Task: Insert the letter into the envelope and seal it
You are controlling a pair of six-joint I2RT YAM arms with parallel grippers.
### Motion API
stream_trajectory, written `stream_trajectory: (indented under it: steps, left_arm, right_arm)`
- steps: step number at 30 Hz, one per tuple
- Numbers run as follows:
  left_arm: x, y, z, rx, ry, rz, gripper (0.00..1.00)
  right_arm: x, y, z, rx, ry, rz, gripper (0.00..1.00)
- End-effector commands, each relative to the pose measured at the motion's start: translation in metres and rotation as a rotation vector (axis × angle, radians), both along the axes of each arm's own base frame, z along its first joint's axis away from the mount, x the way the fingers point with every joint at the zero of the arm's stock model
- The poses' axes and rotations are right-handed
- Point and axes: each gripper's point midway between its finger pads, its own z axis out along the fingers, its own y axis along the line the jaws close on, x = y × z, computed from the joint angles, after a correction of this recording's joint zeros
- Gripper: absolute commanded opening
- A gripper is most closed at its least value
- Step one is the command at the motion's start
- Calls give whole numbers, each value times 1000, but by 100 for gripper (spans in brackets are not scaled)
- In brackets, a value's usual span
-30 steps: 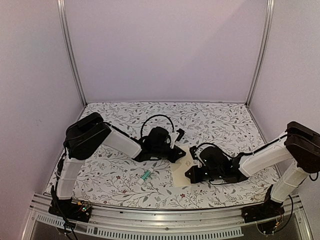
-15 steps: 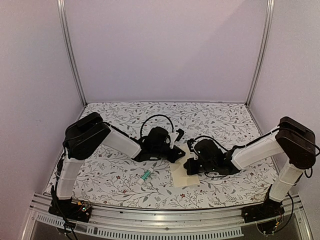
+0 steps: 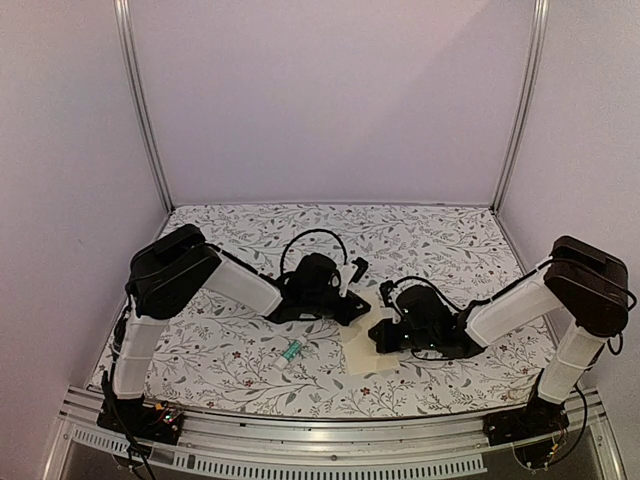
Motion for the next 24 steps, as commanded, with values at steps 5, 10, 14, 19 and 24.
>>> stream_trajectory:
  steps: [5,10,14,19,24]
  left_arm:
    - [-1,20,-29,101,50,27,0]
    - [-1,20,-28,99,50,27,0]
    - [-2,20,-28,98,51,25,0]
    - [-3,20,-28,97,54,24,0]
    - [-3,20,-28,96,54,20,0]
  right_arm:
    - [-48,-34,-35,-107,147,13,0]
    - [-39,-33,-38,-137,134,-18,0]
    - [-24,-24,-36,-156,124,-31,0]
    - [1,-15,-34,-158,107,-40,0]
    - [16,-6,-39,-164,107,-27,0]
